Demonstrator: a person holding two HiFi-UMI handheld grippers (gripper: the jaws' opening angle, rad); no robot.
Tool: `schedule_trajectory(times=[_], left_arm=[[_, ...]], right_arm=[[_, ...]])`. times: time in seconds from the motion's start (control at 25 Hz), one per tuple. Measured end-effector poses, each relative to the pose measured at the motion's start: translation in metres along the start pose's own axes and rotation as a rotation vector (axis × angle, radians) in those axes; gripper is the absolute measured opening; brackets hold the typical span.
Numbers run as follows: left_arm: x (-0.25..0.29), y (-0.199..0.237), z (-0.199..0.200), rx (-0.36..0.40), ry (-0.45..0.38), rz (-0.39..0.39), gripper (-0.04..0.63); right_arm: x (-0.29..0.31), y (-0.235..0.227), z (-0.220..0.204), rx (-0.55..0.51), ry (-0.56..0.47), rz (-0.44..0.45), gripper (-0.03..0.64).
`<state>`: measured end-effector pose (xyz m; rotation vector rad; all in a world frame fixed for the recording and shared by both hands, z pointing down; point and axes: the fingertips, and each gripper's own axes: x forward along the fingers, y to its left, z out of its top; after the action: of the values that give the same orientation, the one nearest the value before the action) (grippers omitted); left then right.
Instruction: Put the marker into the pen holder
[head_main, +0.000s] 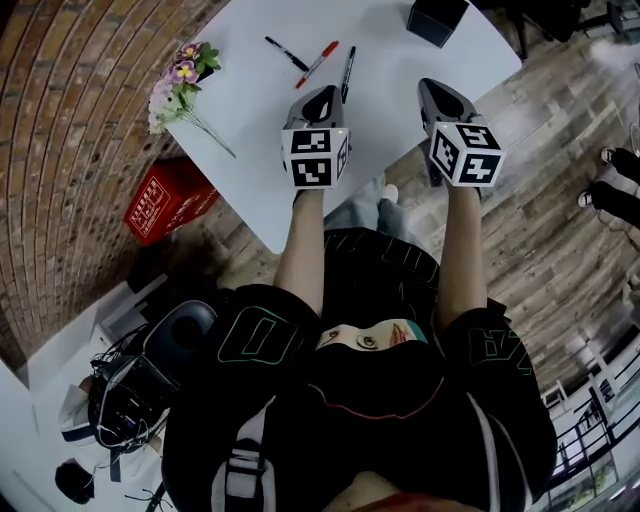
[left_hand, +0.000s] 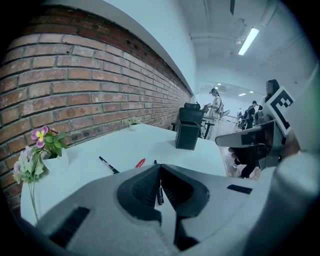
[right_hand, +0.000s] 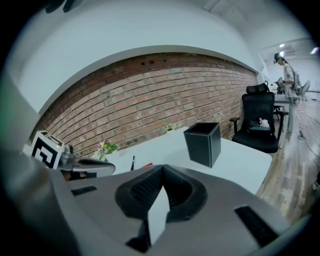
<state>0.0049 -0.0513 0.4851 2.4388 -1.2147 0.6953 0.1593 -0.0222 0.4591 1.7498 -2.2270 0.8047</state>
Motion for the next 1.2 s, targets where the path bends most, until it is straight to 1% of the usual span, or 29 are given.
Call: schedule_trajectory(times=[0.32, 0.56, 0.76, 1.0, 1.2], left_arm=[[0.006, 0.006, -0.003, -0.021, 0.017, 0.019, 0.002], [0.01, 0.016, -0.003, -0.037, 0.021, 0.034, 0.002], [0.01, 0.025, -0.004, -0.063, 0.027, 0.04, 0.002], [0.014, 0.042, -0.006, -0.09, 0.03, 0.058, 0.002], [0.017, 0.055, -0.008, -0.106, 0.032, 0.071, 0.002]], right_arm=[[0.049, 0.027, -0.009, -0.019, 0.125, 0.087, 0.005], [0.087, 0.038, -0.019, -0.032, 0.217, 0.104, 0.018], [0.112, 0.044, -0.027, -0.022, 0.285, 0.091, 0.059], [0.14, 0.042, -0.036, 0.014, 0.362, 0.039, 0.114], [0.157, 0.043, -0.04, 0.003, 0.41, -0.003, 0.129]])
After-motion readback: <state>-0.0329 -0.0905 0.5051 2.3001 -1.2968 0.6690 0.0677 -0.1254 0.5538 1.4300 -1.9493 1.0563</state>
